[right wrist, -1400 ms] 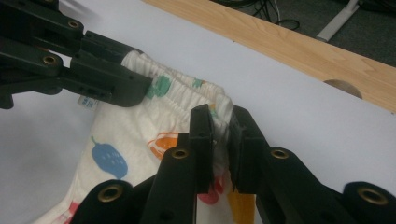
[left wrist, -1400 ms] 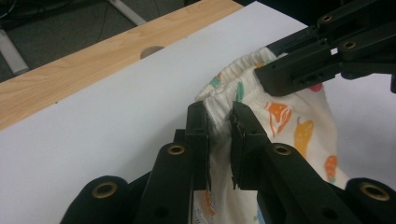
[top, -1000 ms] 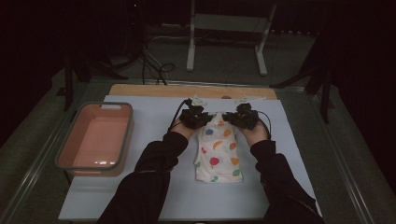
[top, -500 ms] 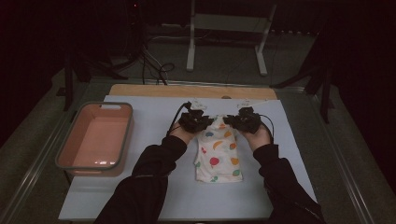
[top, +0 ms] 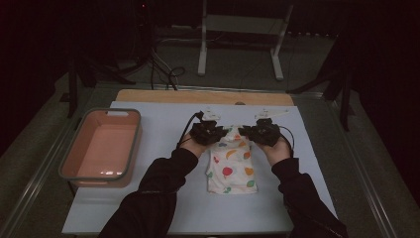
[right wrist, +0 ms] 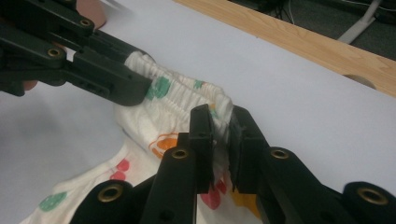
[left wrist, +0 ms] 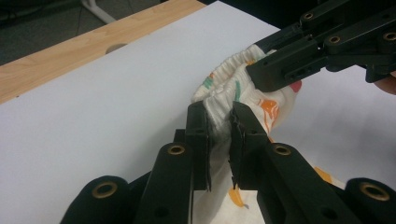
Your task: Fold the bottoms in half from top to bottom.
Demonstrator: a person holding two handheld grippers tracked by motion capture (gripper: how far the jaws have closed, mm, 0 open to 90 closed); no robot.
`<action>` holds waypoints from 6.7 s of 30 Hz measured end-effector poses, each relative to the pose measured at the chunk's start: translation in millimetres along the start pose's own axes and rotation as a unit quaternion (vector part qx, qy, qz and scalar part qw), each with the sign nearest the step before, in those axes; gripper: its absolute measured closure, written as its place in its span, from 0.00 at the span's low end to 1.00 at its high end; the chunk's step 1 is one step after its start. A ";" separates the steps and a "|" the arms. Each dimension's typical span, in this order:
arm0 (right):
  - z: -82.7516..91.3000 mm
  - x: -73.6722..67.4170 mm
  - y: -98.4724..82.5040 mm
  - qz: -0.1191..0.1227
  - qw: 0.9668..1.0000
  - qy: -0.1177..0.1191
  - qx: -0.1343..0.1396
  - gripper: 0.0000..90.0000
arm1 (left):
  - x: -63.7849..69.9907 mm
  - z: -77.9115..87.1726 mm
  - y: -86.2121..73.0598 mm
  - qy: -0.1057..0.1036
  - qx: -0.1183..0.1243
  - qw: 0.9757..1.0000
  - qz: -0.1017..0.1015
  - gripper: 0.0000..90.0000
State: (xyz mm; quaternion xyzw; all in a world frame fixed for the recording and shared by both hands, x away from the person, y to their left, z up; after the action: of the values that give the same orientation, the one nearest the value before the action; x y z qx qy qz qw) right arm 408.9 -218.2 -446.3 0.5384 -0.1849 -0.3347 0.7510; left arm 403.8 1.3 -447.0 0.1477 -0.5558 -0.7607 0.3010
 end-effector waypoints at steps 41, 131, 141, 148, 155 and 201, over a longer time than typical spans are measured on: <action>33.4 -36.0 -28.6 0.007 1.000 0.024 0.005 0.90 | 44.4 30.7 -30.7 -0.017 0.018 0.999 -0.021 0.89; 38.9 -46.1 -87.1 -0.029 0.995 0.071 -0.058 1.00 | 64.1 30.4 -91.2 -0.077 -0.064 0.994 -0.040 1.00; 52.3 -69.2 -99.1 -0.033 0.991 0.105 -0.074 1.00 | 83.7 39.8 -100.9 -0.116 -0.077 0.989 -0.056 1.00; 55.7 -74.7 -107.8 -0.032 0.990 0.108 -0.086 1.00 | 87.2 43.4 -104.0 -0.114 -0.082 0.988 -0.067 1.00; 58.7 -82.7 -113.3 -0.021 0.989 0.114 -0.092 1.00 | 88.6 47.9 -111.0 -0.111 -0.081 0.989 -0.059 1.00; 17.2 -38.5 -99.5 -0.022 0.997 0.024 -0.072 1.00 | 33.8 21.8 -95.1 -0.036 -0.090 0.994 -0.057 1.00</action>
State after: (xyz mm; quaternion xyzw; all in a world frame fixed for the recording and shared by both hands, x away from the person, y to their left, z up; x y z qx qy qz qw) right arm 340.4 -222.5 -529.9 0.4943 -0.1305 -0.3504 0.7848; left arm 337.5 15.9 -524.8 0.1244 -0.4863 -0.8282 0.2493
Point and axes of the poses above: each handheld gripper's, and its own axes: z roughly backward along the jaws, y roughly out of its top, x roughly to its right, the point moved 1 cm from there along -z, roughly forward along the jaws, and after that the axes turned 15 degrees about x, right-handed, at the moved point
